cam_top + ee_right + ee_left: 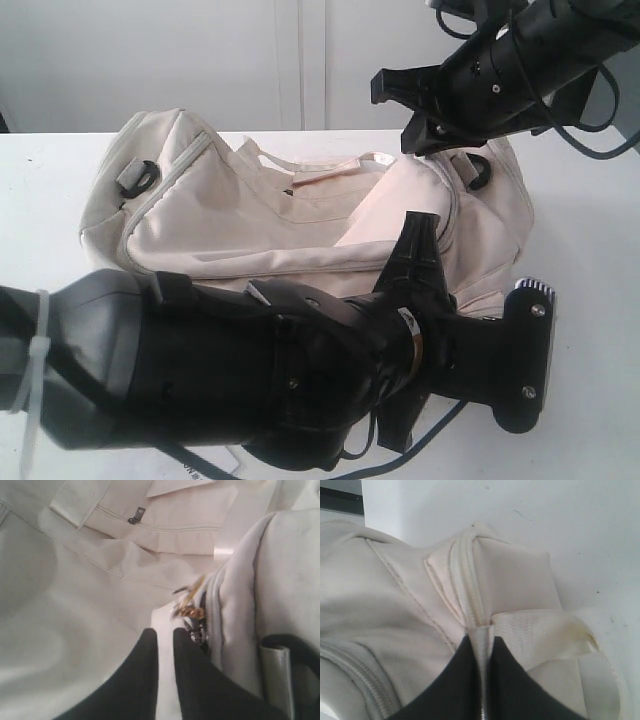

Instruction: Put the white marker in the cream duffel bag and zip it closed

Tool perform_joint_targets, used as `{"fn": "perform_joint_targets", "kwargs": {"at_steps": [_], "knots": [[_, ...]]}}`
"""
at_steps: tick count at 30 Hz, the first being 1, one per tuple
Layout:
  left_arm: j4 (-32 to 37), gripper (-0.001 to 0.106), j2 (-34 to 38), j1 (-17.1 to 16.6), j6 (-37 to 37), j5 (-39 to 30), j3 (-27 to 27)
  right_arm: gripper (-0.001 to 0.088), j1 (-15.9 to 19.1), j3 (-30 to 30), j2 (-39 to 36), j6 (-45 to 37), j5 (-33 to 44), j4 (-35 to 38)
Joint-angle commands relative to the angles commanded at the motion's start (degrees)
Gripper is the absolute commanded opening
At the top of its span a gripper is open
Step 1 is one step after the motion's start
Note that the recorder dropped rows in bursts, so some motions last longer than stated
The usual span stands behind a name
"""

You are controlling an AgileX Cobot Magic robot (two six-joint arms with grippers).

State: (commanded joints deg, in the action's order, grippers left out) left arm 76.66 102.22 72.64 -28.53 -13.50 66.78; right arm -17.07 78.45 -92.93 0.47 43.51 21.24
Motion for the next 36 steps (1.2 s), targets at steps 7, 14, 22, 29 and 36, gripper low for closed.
{"fn": "perform_joint_targets", "kwargs": {"at_steps": [7, 14, 22, 29, 36], "knots": [[0.0, 0.0, 0.0, 0.0, 0.0, 0.0, 0.0, 0.0356, 0.0, 0.1, 0.49, 6.5, -0.17, -0.22], [0.0, 0.0, 0.0, 0.0, 0.02, -0.22, 0.0, 0.0371, 0.12, 0.21, 4.95, 7.42, 1.39, -0.59], [0.0, 0.0, 0.1, 0.0, 0.02, -0.21, 0.0, 0.0278, 0.12, 0.21, 10.11, 7.42, 9.36, -0.59], [0.0, 0.0, 0.1, 0.0, 0.02, -0.03, 0.0, -0.0003, 0.12, 0.21, 13.39, 7.42, 15.17, -0.59], [0.0, 0.0, 0.1, 0.0, 0.02, -0.03, 0.0, 0.0, 0.12, 0.21, 15.04, 7.53, 16.82, -0.59]]}}
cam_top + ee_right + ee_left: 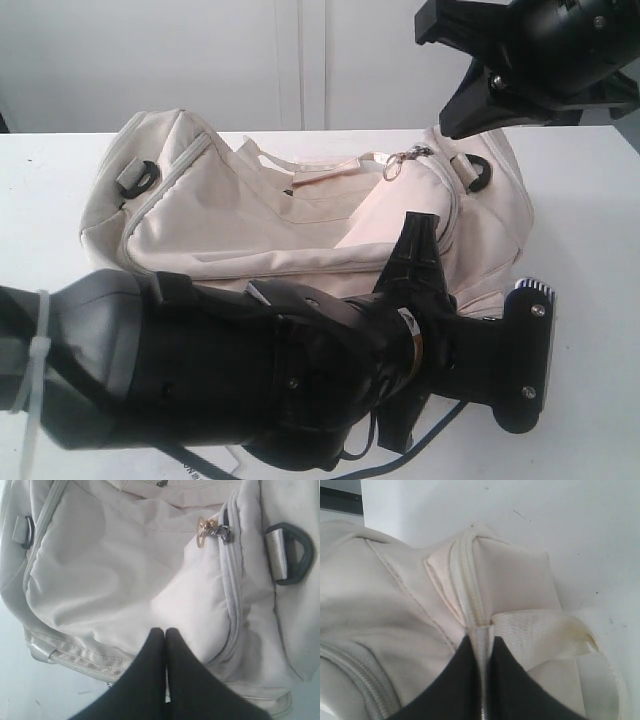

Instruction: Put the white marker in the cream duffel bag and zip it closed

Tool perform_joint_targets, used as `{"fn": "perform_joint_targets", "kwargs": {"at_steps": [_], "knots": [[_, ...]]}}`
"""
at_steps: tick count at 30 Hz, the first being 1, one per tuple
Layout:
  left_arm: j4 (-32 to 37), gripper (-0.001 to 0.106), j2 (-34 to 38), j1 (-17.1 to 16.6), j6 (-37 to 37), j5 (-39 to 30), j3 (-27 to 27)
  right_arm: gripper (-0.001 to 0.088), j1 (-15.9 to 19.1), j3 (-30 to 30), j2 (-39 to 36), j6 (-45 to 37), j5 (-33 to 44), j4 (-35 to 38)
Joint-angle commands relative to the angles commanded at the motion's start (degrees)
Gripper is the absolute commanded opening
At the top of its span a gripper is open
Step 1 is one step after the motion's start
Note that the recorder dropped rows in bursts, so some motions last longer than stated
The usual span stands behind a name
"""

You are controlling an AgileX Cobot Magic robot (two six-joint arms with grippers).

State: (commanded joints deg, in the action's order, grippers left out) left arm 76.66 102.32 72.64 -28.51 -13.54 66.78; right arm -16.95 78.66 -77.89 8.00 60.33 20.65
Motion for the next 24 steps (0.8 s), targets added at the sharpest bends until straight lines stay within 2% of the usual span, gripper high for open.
{"fn": "perform_joint_targets", "kwargs": {"at_steps": [17, 19, 24], "knots": [[0.0, 0.001, 0.0, 0.0, 0.0, 0.0, 0.0, 0.0, 0.0, 0.0, 0.04, 1.35, 4.18, 0.11], [0.0, 0.008, 0.0, 0.0, 0.0, 0.0, 0.0, 0.0, 0.0, 0.0, 0.04, 1.35, 4.31, 0.11], [0.0, 0.036, 0.0, 0.0, 0.0, 0.0, 0.0, 0.0, 0.0, 0.0, 0.04, 1.35, 4.31, 0.11]]}}
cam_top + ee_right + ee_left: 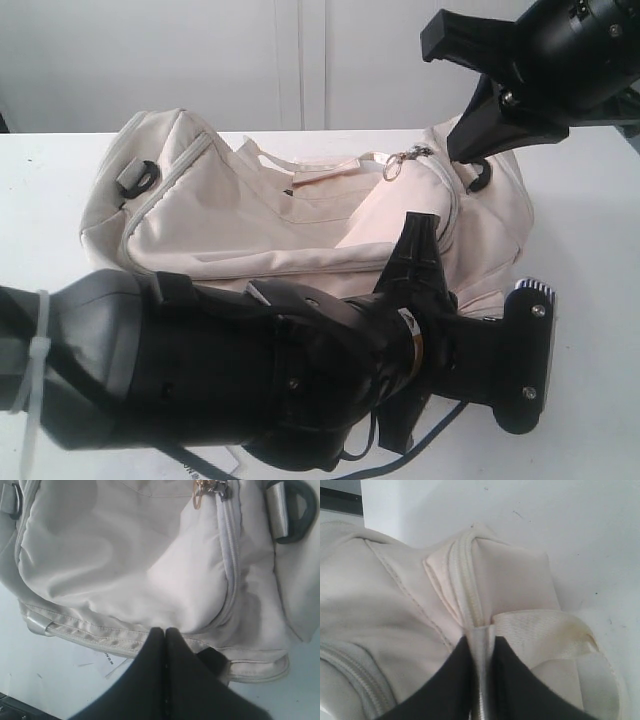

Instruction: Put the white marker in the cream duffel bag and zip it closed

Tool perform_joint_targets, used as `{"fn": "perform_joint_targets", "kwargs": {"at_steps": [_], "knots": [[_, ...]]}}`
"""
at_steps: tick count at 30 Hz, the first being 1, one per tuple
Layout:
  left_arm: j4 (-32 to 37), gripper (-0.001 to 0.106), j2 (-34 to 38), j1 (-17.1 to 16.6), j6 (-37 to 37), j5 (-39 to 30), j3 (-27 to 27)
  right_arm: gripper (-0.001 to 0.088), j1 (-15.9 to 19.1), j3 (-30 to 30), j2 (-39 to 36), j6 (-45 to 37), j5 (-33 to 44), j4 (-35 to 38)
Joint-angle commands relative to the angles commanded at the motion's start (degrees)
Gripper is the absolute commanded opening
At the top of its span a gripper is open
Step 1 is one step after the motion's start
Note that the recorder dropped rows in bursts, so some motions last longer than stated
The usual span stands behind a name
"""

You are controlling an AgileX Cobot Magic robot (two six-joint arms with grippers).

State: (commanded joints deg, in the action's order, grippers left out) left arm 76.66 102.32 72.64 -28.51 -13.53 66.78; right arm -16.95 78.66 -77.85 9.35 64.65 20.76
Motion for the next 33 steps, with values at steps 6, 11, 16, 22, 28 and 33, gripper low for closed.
{"fn": "perform_joint_targets", "kwargs": {"at_steps": [6, 11, 16, 22, 28, 33], "knots": [[0.0, 0.063, -0.23, 0.0, 0.0, 0.1, 0.0, 0.0, 0.0, 0.0, 0.0, 0.0, 0.0, 0.0], [-2.52, 0.071, -0.92, 0.0, 0.0, -0.08, 0.0, 0.0, 0.0, -0.1, 0.0, 0.0, -0.01, 0.0], [-8.49, 0.071, -3.14, 0.0, 0.0, 0.63, 0.0, 0.0, 0.0, -0.1, 0.0, 0.0, -0.01, 0.0], [-15.25, 0.07, -6.46, 0.0, 0.0, 2.16, 0.0, 0.0, 0.0, -0.1, 0.0, 0.0, -0.01, 0.0], [-22.4, 0.07, -9.2, 0.0, 0.0, 2.02, 0.0, 0.0, 0.0, -0.1, 0.0, 0.0, -0.01, 0.0], [-29.55, 0.07, -11.08, 0.0, 0.0, 1.5, 0.0, 0.0, 0.0, -0.1, 0.0, 0.0, -0.01, 0.0]]}}
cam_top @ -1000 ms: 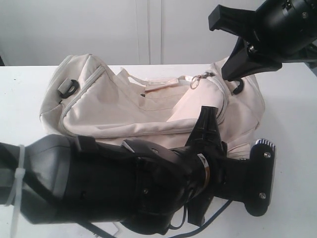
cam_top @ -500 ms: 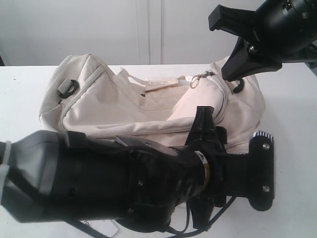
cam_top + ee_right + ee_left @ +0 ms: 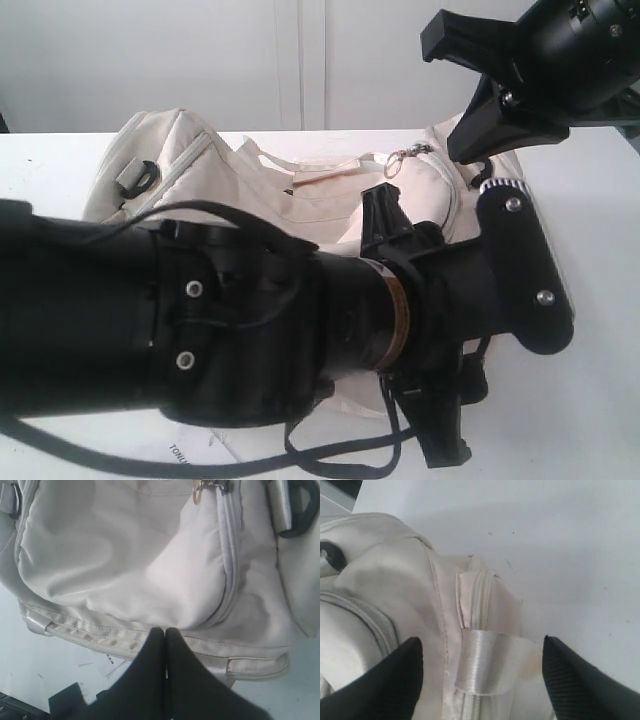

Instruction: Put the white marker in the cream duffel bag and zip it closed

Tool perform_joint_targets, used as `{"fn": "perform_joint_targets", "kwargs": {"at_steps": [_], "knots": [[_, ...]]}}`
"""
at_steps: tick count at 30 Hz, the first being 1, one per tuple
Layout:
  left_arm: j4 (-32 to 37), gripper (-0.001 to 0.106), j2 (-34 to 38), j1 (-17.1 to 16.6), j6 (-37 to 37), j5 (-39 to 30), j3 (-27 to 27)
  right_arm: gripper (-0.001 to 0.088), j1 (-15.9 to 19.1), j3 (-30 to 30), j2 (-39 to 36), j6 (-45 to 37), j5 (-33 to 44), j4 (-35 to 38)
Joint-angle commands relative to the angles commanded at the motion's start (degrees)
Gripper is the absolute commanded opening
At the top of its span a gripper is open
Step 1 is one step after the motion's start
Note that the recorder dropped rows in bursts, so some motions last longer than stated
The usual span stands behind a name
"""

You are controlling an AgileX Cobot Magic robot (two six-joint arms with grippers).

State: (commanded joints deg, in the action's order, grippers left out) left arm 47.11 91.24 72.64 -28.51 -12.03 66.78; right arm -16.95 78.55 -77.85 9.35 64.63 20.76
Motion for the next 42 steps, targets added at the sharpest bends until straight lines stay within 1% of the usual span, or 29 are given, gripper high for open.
{"fn": "perform_joint_targets", "kwargs": {"at_steps": [1, 3, 4, 6, 7, 13, 15, 19, 22, 25, 30, 32, 34, 38, 42], "knots": [[-1.76, 0.069, -0.3, 0.0, 0.0, -0.55, 0.0, 0.0, 0.0, 0.0, 0.0, 0.0, 0.0, 0.0], [-5.46, 0.063, -0.68, 0.0, 0.0, -2.27, 0.0, 0.0, 0.0, -0.01, 0.0, -0.1, 0.42, 0.0], [-7.64, 0.057, -1.12, 0.0, 0.0, -3.49, 0.0, 0.0, 0.0, -0.01, 0.0, -0.11, 0.56, -0.34], [-9.82, 0.048, -1.69, 0.0, 0.1, -5.41, 0.0, 0.0, 0.0, -0.01, 0.0, -0.11, 0.66, -0.48], [-10.45, 0.041, -2.32, 0.0, 0.1, -6.51, 0.0, 0.0, 0.0, -0.01, 0.0, -0.11, 0.91, -0.6], [-15.98, 0.007, -6.61, 0.0, 0.22, -11.49, 0.0, 0.0, 0.0, -0.01, 0.0, -0.11, 1.47, -0.83], [-17.39, 0.0, -7.83, 0.0, 0.22, -14.3, 0.0, 0.0, 0.0, -0.01, 0.0, -0.11, 2.26, -1.62], [-18.69, 0.0, -10.98, 0.0, 0.22, -24.17, 0.0, 0.0, 0.0, -0.01, 0.0, -0.11, 3.59, -4.78], [-18.82, 0.0, -13.26, 0.0, 0.22, -29.87, 0.0, 0.0, 0.0, -0.01, 0.0, -0.11, 3.94, -6.39], [-18.82, 0.0, -16.03, 0.0, 0.22, -32.64, 0.0, 0.0, 0.0, -0.01, 0.0, -0.11, 4.55, -6.52], [-18.82, 0.0, -20.14, -0.38, 0.22, -34.75, 0.0, 0.0, 0.0, -0.01, 0.0, -0.11, 5.33, -6.84], [-18.82, 0.0, -21.67, -2.18, 0.22, -36.15, 0.0, 0.0, 0.0, -0.01, 0.0, -0.11, 5.33, -7.96], [-18.82, 0.0, -23.0, -5.07, -0.06, -37.91, 0.0, 0.0, 0.0, -0.01, 0.09, -0.11, 5.33, -9.33], [-19.83, 0.0, -25.53, -12.77, 0.06, -40.81, 0.0, 0.0, 0.0, -0.01, 0.57, -0.11, 5.33, -10.7], [-20.62, 0.0, -26.8, -19.46, 0.69, -41.83, 0.0, 0.0, 0.0, -0.01, 0.7, -0.11, 5.33, -10.96]]}}
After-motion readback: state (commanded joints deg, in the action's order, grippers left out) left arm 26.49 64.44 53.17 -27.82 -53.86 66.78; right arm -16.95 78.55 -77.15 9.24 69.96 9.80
